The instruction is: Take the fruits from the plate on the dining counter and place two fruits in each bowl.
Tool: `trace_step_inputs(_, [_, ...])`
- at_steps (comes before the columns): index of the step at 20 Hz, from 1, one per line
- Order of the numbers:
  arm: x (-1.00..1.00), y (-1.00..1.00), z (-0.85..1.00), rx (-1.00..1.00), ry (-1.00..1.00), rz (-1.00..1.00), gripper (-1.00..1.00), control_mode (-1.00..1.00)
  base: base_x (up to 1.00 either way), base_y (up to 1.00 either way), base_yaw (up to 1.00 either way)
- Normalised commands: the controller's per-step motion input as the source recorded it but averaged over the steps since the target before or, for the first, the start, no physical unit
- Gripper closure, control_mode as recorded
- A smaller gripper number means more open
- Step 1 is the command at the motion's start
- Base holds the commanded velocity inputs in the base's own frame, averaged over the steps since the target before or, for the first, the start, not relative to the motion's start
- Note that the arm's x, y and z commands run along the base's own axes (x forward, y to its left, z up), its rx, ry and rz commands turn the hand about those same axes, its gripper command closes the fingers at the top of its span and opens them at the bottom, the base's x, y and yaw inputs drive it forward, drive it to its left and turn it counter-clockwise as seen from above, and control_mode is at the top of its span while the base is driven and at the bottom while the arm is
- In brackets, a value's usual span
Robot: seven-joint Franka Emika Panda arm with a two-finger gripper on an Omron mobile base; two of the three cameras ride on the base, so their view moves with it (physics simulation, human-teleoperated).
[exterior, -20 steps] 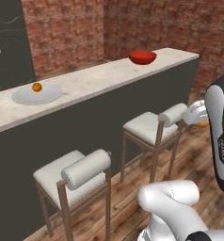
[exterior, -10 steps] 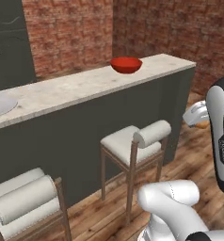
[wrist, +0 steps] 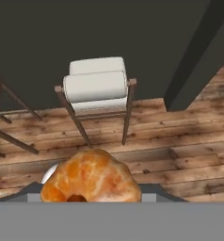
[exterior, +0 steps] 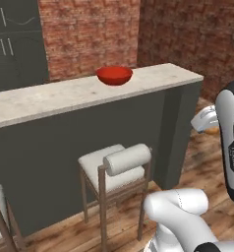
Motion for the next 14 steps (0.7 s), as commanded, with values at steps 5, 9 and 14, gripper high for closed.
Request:
trace_step_inputs(5, [0.00,0.00,0.00,0.00,0.00,0.00,1.00,1.00,0.38,-0.89,0.51])
trace_step_inputs(9, [0.00,0.00,0.00,0.00,0.00,0.00,1.00,1.00,0.18,-0.69,0.51])
trace_step_inputs(14, [0.00,0.00,0.00,0.00,0.00,0.00,1.00,1.00,0.06,-0.64,0.41])
